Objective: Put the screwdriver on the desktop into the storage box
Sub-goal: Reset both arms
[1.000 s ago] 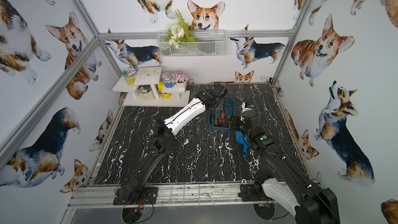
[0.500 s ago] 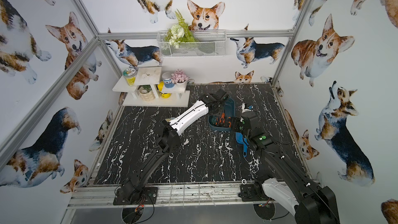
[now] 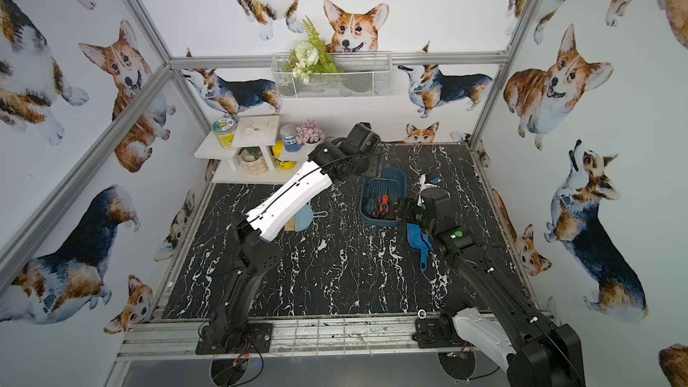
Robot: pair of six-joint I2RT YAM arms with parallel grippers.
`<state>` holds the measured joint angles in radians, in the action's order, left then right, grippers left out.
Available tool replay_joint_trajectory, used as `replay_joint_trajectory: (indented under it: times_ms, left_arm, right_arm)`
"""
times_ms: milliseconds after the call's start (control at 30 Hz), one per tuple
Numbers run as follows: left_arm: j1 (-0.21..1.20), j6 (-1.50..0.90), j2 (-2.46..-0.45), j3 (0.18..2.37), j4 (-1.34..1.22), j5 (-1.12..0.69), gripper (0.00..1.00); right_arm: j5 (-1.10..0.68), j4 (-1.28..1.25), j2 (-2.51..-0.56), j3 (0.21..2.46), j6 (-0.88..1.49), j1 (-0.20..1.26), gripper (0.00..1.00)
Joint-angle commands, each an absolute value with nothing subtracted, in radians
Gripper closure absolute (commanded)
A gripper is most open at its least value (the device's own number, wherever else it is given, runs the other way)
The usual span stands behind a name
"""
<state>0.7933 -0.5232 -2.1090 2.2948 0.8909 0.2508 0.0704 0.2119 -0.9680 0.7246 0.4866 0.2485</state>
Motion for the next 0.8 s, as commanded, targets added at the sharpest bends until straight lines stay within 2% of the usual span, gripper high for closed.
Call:
replay_joint_trajectory:
  times_ms: [0, 100, 200, 367, 400, 433, 533, 633, 767]
  left_arm:
    - [0.782, -0.582, -1.829, 1.878, 0.530, 0.323, 0.21]
    - [0.733, -0.655, -1.507, 1.405, 0.182, 0.389, 0.17]
    - [0.638, -0.696, -1.278, 1.091, 0.011, 0.388, 0.15]
    - [0.479, -0.591, -1.102, 0.858, 0.008, 0.349, 0.10]
    - [0.458, -0.566, -1.085, 0.823, 0.020, 0.391, 0.04]
    - [0.438, -0.554, -1.069, 0.786, 0.028, 0.443, 0.01]
    - [0.401, -0.526, -1.007, 0.629, -0.019, 0.574, 0.01]
    - [0.393, -0.412, -0.889, 0.425, -0.242, 0.623, 0.00]
    - [0.352, -0.268, -0.755, 0.170, -0.616, 0.737, 0.02]
  right_arm:
    - [0.012, 0.128, -0.939, 0.694, 0.502, 0.121, 0.27]
    - [0.041, 0.083, -0.891, 0.645, 0.524, 0.025, 0.25]
    - [0.094, 0.055, -0.870, 0.615, 0.510, 0.019, 0.25]
    - [0.231, -0.038, -0.868, 0.534, 0.497, 0.019, 0.27]
    - [0.289, -0.096, -0.860, 0.495, 0.502, 0.020, 0.26]
    - [0.330, -0.162, -0.848, 0.455, 0.482, 0.020, 0.25]
    - [0.419, -0.447, -0.795, 0.301, 0.384, 0.043, 0.11]
    - [0.438, -0.701, -0.832, 0.197, 0.225, 0.065, 0.09]
    - [0.393, -0.926, -1.043, 0.165, 0.132, 0.067, 0.09]
